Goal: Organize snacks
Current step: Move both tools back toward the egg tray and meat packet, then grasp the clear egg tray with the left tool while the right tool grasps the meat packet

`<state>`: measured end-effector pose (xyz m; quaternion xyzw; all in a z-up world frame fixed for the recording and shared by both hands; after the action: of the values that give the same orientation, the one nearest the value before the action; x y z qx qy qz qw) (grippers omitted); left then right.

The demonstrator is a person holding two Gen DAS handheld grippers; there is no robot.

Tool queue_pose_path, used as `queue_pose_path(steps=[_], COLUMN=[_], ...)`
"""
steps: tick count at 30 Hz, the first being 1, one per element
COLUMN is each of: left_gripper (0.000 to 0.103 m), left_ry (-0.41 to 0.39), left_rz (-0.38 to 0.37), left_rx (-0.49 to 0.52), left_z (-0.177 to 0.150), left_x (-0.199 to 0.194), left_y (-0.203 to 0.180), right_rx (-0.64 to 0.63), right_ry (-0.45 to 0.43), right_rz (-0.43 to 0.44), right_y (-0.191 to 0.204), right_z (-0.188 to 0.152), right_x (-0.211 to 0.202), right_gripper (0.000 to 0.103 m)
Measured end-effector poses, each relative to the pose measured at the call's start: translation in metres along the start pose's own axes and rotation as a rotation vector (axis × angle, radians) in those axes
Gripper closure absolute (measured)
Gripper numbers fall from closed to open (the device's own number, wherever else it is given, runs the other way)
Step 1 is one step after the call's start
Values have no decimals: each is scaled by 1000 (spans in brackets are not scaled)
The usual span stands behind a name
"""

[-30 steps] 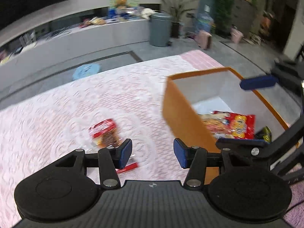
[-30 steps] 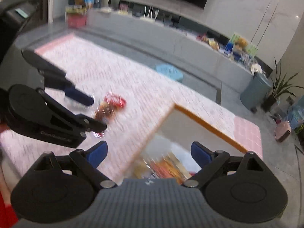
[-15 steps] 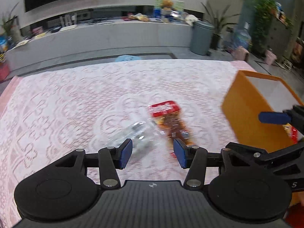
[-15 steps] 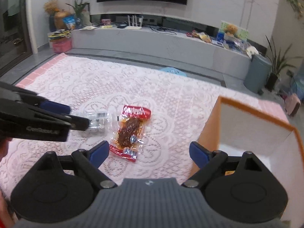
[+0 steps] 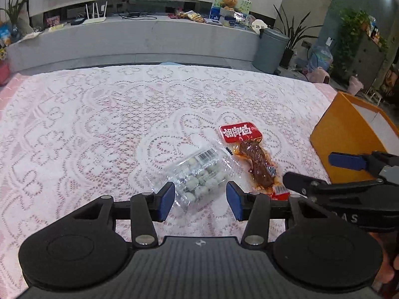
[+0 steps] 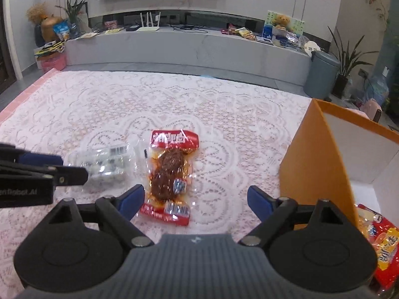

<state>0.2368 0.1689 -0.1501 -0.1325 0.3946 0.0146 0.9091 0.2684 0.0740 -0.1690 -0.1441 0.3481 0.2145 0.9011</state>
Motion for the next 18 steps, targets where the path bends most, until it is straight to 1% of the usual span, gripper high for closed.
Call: queue_pose_path(steps=[2,3,4,5,7,8,11,13,15,17,18], left_gripper=[44,40,39,37,36,35,33,31,26,26,23], left_ry=[-23,-40,-52,-58,-61,-56,-22,-14,-6,9,13], left_rz=[-22,-30,-35,-35,-21,-14,-14,-16,-28,-40,-40], left_rx=[19,45,76,114,182,203,205,199,198,206,208], left_z=[7,10,14,16,17,17,15,14,13,11,9], left_x=[1,1,3,6,13,17,27,30,32,35,37], left_y=[-3,-6,-9,-12,-13,-11,1,7,8,8,8], right_rx=[18,22,23,25,33,36,37,35,35,35,35], right_ry=[-22,-33,-39,-38,-22,-13,-2,5,20,33,44], right_rz=[10,16,21,26,32,39,67,85,103,119,124], right_y=[0,0,2,3,5,6,11,14,17,19,19], right_z=[7,10,13,14,14,13,9,7,5,3,0], right_x=[2,4,8,12,21,25,36,42,48,54,56], right_gripper=[18,18,19,23,28,28,28,28,30,38,40])
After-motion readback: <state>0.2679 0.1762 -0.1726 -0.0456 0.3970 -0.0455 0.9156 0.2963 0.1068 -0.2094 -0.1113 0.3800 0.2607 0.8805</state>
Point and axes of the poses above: each gripper's, at about its wrist camera, not at the fingertips, and x roughly the way its jaws point, y to its left, z to its top, the point moved 10 cm from there along x, roughly the way its jaws point, and after that the axes turned 6 degrees about -x, right-handed, at the moved point
